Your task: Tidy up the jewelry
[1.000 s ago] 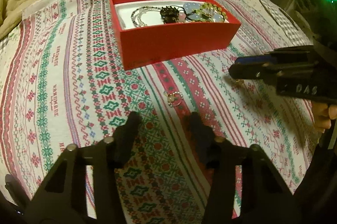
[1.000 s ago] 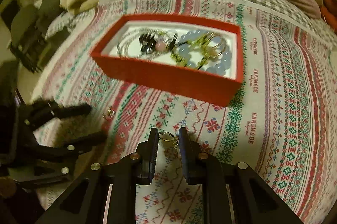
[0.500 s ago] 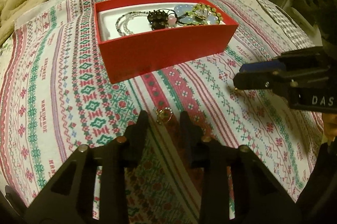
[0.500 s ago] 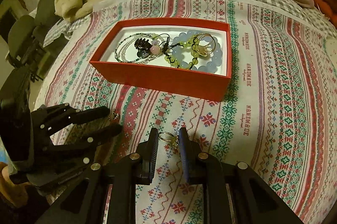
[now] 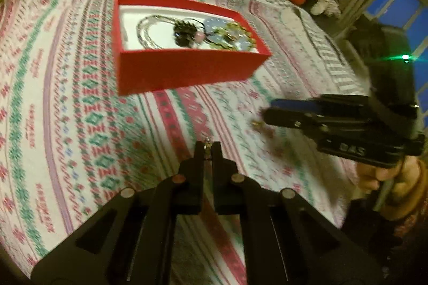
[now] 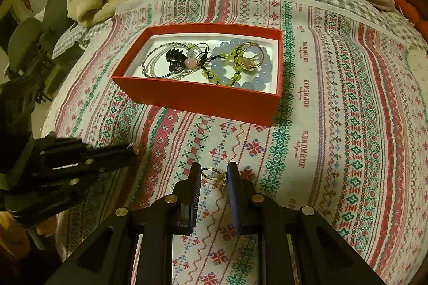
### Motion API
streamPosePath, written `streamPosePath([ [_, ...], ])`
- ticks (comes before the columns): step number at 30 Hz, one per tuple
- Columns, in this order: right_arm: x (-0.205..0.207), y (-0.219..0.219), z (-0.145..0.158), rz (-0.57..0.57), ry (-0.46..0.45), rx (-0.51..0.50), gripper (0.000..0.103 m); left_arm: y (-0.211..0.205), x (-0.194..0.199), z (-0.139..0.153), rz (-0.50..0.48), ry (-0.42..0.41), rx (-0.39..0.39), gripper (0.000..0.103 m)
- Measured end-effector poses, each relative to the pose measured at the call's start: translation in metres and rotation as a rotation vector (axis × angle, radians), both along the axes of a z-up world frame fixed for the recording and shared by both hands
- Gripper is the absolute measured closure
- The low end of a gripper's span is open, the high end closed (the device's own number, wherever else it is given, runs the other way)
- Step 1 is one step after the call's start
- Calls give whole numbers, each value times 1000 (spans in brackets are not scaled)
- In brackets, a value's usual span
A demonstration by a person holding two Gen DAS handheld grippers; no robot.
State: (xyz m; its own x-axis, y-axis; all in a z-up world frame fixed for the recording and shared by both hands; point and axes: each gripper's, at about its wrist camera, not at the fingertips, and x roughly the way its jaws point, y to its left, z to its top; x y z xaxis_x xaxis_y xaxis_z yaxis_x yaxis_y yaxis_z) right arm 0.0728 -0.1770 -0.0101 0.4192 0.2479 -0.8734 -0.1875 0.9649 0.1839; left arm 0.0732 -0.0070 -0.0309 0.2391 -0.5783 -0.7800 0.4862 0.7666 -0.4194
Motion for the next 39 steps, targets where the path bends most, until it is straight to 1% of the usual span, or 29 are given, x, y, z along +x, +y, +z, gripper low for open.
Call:
streamPosePath([
  [1,0,-1,1,-1,1,-1,83,0,-1,-1,-7,17,2,97],
  [2,-1,-1,1,-1,3,-1,83,1,-2,-4,-7,26,22,97],
  [4,-2,0,1,-1,6,-1,83,4,-3,-12,11,26,91,97],
  [6,-2,1,1,0,9,-2,83,10,-4,-15,33,23,114,97],
  [8,-3,1,2,0,8,-1,83,16,-4,-13,56,2,131,97],
  [10,-3,2,3,0,6,-1,83,20,-5,-9,74,-28,166,94],
  [11,-3,2,4,1,4,-2,83,22,-7,-7,81,-52,201,93],
  [12,-3,3,4,1,4,-4,83,24,-7,-7,83,-64,221,93],
  [14,-3,4,4,1,3,-5,83,28,-5,-7,88,-77,247,92],
  [16,-2,5,4,3,5,-5,83,31,-7,-5,90,-82,255,91],
  [17,-2,5,4,3,5,-5,83,34,-6,-4,83,-79,246,89],
  [19,-2,5,4,3,7,-5,83,33,-10,1,51,-87,230,77],
  [21,-2,5,4,4,7,-5,83,27,-18,2,-4,-115,245,71],
  [22,-2,5,4,4,7,-5,83,24,-22,1,-29,-126,260,70],
  [25,-2,5,3,5,11,-6,83,15,-27,-5,-58,-139,302,70],
  [27,-2,6,2,8,14,-7,83,12,-26,-8,-62,-159,316,70],
  [31,-2,7,2,15,15,-7,83,10,-21,-8,-46,-185,322,70],
  [36,-2,4,2,13,16,-8,83,9,-20,0,-47,-218,301,71],
  [38,-2,3,1,9,17,-8,83,8,-18,-2,-49,-213,301,79],
  [39,-2,3,1,7,17,-9,83,7,-16,-3,-48,-206,308,90],
])
